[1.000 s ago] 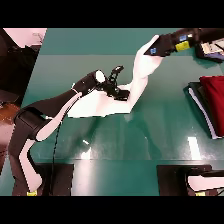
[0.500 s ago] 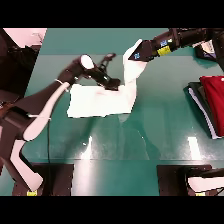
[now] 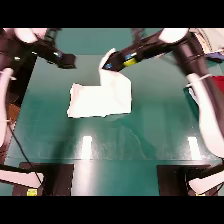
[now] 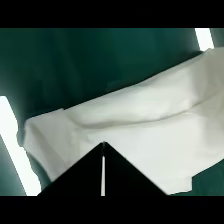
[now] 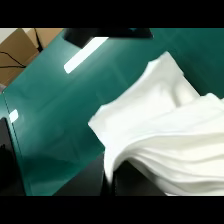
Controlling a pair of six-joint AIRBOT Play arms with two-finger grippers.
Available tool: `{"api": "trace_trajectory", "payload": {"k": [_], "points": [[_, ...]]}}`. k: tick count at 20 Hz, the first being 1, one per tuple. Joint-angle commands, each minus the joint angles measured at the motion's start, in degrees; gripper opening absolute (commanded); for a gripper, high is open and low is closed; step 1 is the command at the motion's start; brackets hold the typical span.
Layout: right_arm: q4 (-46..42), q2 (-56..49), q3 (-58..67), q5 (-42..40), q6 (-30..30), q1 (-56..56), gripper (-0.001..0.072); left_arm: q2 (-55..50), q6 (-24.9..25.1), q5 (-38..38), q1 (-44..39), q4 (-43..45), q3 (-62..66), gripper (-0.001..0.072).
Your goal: Fold the shirts.
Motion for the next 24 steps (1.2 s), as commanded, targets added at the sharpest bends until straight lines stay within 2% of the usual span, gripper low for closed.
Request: {"api": "trace_trajectory", "payload": {"k": [1, 2, 3, 4, 7, 12, 14, 17, 20, 24], "points": [[0.0, -7.6, 0.0, -15.3, -5.6, 9.3, 0.0081, 6.0, 0.2, -1.4, 6.1, 1.7, 0.0, 0.0024], [-0.1, -10.4, 1.0, -18.1, -5.8, 11.7, 0.0323, 7.1, 0.2, -1.7, 7.0, 1.7, 0.1, 0.0025], [0.1, -13.0, 3.1, -18.7, -5.8, 13.2, 0.0528, 7.9, 0.2, -2.1, 7.7, 1.7, 0.1, 0.0025], [-0.1, -14.5, 4.9, -18.6, -5.8, 14.0, 0.0625, 8.5, 0.2, -2.3, 8.1, 1.7, 0.1, 0.0024], [-0.6, -11.9, 2.1, -17.6, -5.8, 12.0, 0.0631, 9.3, 0.2, -3.0, 8.0, 1.2, 0.1, 0.0025], [-9.2, -1.1, -11.6, 3.7, -1.9, -0.6, 0.0625, 9.3, 0.2, -5.0, 7.9, -0.6, 0.0, 0.0025], [-10.1, 2.1, -19.0, 8.0, -1.2, -6.6, 0.0624, 9.3, 0.2, -5.0, 7.9, -2.0, -0.6, 0.0025], [-7.8, 5.7, -29.7, 4.4, 0.1, -15.0, 0.0624, 9.3, 0.2, -5.0, 7.9, -3.6, -2.1, 0.0025], [-0.4, 6.9, -37.8, -2.5, 1.3, -21.2, 0.0624, 9.2, 0.6, -5.0, 7.9, -3.7, -3.9, 0.0025], [6.8, 3.8, -43.4, -8.7, -0.3, -22.6, 0.0625, 9.2, 0.7, -4.9, 7.9, -4.9, -5.4, 0.0025]]}}
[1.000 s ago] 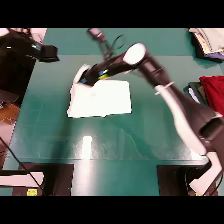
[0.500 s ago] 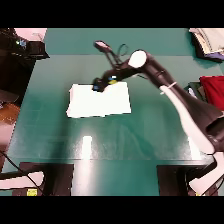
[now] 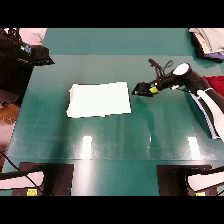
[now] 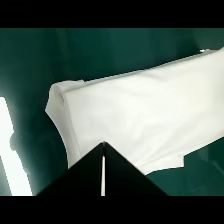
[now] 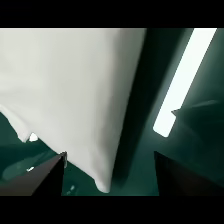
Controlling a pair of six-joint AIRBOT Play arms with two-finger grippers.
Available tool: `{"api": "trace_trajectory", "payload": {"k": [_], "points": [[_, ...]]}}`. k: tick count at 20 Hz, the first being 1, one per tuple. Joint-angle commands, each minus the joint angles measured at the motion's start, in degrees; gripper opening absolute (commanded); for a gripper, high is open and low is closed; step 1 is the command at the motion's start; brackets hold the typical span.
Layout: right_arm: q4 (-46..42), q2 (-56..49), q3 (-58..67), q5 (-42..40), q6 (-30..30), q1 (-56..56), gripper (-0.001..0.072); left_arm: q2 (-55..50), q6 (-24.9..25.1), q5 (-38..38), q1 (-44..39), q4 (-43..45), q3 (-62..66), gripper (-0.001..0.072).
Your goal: Fold the shirts.
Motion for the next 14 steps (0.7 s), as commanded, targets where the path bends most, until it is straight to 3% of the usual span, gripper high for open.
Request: {"api": "trace_trajectory", "payload": {"k": [1, 9, 10, 11, 12, 13, 14], "points": [[7.5, -2.9, -4.8, -4.1, -2.0, -1.4, 0.0625, 0.0, 0.2, 0.1, 0.0, -1.2, -1.0, 0.0025], [12.4, -13.4, 4.7, -5.0, -5.2, 9.2, 0.0620, 0.0, 1.6, 0.4, 0.0, -2.5, -1.0, 0.0025], [12.3, -14.2, 6.5, -5.7, -5.2, 10.3, 0.0546, 0.0, 1.6, 0.4, 0.0, -3.0, -1.0, 0.0025], [12.3, -14.9, 8.3, -6.3, -5.2, 11.1, 0.0417, 0.0, 1.6, 0.4, 0.0, -3.4, -1.0, 0.0024], [12.3, -15.3, 9.6, -6.4, -5.2, 11.7, 0.0276, 0.0, 1.6, 0.4, 0.0, -3.9, -1.0, 0.0025], [12.2, -15.5, 10.7, -6.3, -5.7, 12.0, 0.0074, 0.0, 1.6, 0.4, 0.0, -4.2, -1.0, 0.0025], [11.9, -15.5, 11.5, -6.3, -7.0, 12.1, 0.0016, 0.0, 1.6, 0.3, 0.0, -4.2, -1.0, 0.0025]]}}
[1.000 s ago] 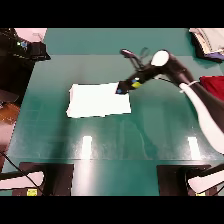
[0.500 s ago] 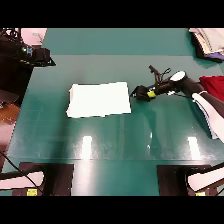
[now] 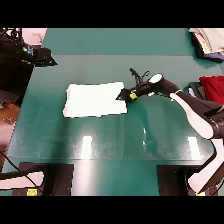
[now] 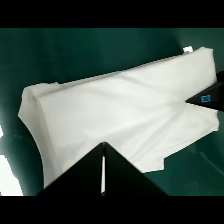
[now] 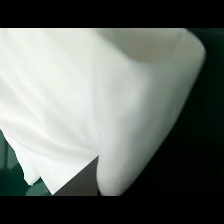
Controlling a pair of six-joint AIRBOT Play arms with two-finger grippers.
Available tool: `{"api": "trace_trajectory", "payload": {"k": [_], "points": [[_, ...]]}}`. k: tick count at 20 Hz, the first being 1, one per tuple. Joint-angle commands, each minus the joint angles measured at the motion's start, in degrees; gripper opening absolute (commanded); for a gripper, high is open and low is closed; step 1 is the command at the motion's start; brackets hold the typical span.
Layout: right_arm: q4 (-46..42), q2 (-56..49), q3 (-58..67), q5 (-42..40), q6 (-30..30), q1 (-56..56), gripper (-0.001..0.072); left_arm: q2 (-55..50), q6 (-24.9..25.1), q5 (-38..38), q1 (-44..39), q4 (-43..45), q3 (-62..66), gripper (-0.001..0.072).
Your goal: Fold the shirts.
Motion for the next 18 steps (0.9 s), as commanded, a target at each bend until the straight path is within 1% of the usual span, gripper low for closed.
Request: {"api": "trace_trajectory", "payload": {"k": [1, 3, 4, 6, 7, 10, 12, 15, 18], "points": [[1.0, -1.0, 4.4, -0.3, -2.1, 1.5, 0.0014, 0.0, 0.2, -0.3, 0.0, -0.9, 0.0, 0.0024], [1.0, 0.7, 5.2, -0.3, -1.8, -0.1, 0.0013, 0.0, 0.1, -1.0, -0.9, -0.9, 0.0, 0.0024], [0.6, 2.4, 5.2, -0.3, 0.2, -1.7, 0.0013, 0.0, 0.2, -1.2, -2.0, -0.8, 0.0, 0.0024], [-4.8, 7.0, 5.2, -0.2, 6.8, -6.2, 0.0013, 0.0, 0.2, -0.7, -5.4, -0.8, 0.0, 0.0024], [-7.7, 9.7, 5.2, 0.2, 7.8, -8.8, 0.0013, 0.0, 0.2, -0.1, -7.3, -0.8, 0.0, 0.0024], [-15.4, 18.2, 5.2, 0.9, 9.7, -18.7, 0.0013, 0.0, 0.2, 3.9, -13.2, -0.9, 0.0, 0.0024], [-18.8, 23.0, 5.2, 0.8, 10.0, -26.4, 0.0013, 0.0, 0.2, 7.2, -16.8, -0.9, 0.0, 0.0024], [-20.0, 26.6, 5.2, -1.1, 9.6, -37.3, 0.0013, 0.0, 0.2, 10.1, -21.2, -0.9, 0.0, 0.0024], [-20.0, 26.9, 5.2, -3.7, 9.5, -46.4, 0.0012, 0.0, 0.2, 10.4, -24.7, -0.9, 0.0, 0.0024]]}}
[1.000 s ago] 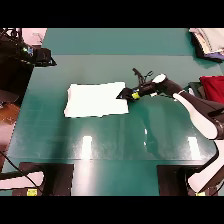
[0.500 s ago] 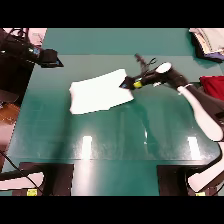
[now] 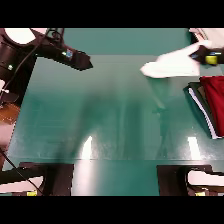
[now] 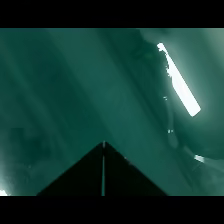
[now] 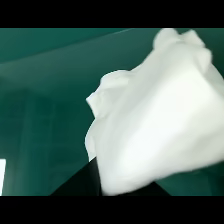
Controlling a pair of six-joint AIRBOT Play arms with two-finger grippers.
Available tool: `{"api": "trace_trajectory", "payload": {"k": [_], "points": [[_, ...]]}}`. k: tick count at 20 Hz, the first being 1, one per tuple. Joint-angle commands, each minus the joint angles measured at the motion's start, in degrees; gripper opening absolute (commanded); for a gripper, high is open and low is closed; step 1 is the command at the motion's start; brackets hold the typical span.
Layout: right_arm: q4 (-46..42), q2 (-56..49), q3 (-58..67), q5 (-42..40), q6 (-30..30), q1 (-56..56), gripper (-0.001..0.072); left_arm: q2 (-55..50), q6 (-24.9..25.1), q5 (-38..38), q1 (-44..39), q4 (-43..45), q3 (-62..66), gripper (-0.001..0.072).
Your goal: Fold the shirts.
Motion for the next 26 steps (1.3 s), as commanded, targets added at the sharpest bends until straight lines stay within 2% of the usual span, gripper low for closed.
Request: {"api": "trace_trajectory", "payload": {"k": [1, 5, 9, 15, 24, 26], "points": [[-1.4, 1.5, 0.0, -3.5, 0.2, -10.7, 0.0012, 0.0, -0.1, 1.8, -4.3, 0.1, 0.0, 0.0025], [-1.0, 0.0, 0.0, -7.9, -1.5, -15.9, 0.0012, 0.0, -0.1, 1.8, -6.0, 0.0, 0.0, 0.0025], [-1.0, -0.5, 2.3, -7.8, -4.8, -17.0, 0.0011, 0.0, -0.5, 1.7, -6.0, 0.0, 0.0, 0.0025], [-3.3, 1.1, 15.1, 2.1, -8.0, -18.4, 0.0012, 0.0, -0.5, 1.3, -6.0, 0.0, 0.0, 0.0025], [-3.4, 8.7, 15.7, 13.6, -8.1, -28.9, 0.0012, 0.0, 0.0, 0.9, -6.0, 0.0, 0.0, 0.0025], [-7.6, 9.3, 15.6, 17.2, -8.1, -29.8, 0.0013, 0.0, 0.0, 0.2, -6.0, 0.0, 0.0, 0.0025]]}}
